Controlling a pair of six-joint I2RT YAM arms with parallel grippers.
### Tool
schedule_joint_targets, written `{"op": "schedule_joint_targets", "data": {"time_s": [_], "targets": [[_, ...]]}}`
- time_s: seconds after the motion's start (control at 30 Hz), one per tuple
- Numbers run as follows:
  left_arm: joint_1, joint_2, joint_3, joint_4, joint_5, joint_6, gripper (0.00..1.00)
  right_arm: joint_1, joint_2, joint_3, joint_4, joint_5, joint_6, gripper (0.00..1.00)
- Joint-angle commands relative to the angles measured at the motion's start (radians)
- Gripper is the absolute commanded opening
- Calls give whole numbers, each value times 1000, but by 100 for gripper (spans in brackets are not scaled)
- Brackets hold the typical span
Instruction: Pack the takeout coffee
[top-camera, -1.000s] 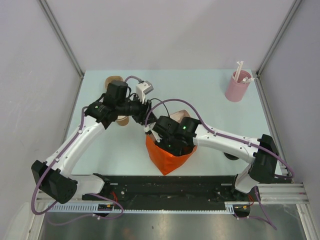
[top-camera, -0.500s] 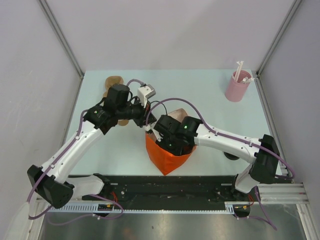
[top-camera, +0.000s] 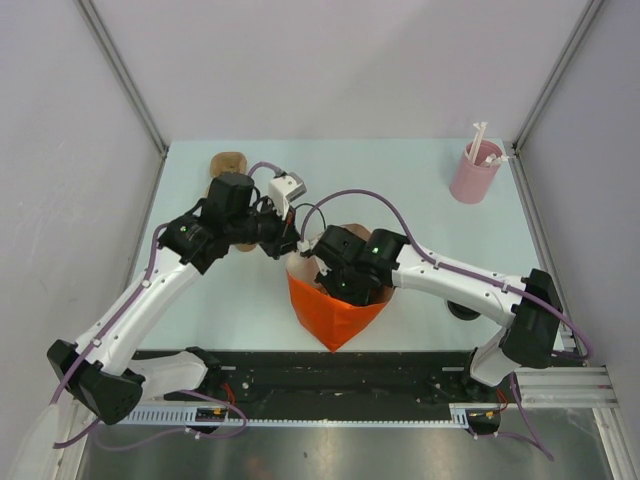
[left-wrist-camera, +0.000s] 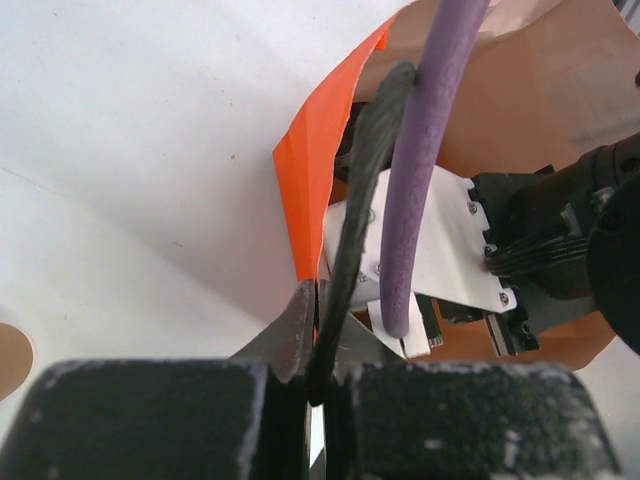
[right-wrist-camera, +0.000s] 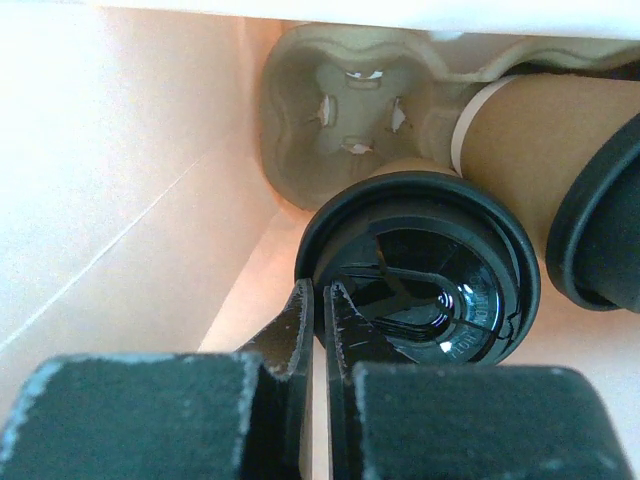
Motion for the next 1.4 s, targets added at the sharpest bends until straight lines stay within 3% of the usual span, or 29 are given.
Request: {"op": "schedule_joint_targets", "data": {"time_s": [0.0,0.5,0.77,1.1,1.17,1.37], "targets": [[-7,-15,76,12,16,-7,1,29,54,-13,-74,25,-6,0],[-7,-13,59,46,22,-18,1,19,113,-16,-2,-38,-40,1],[-7,-24,36,43,-2,7,1,14,25,2,6,12,-2,38],[-8,-26,2,41,-1,45,0,-4,-73,71,61,45,-7,54],[-8,-22,-5,40,1,48,0,-15,-87,74,89,40,-5,61],[-8,-21,-19,29,1,53,0,-43,-134,89,148,55,-10,65]]}}
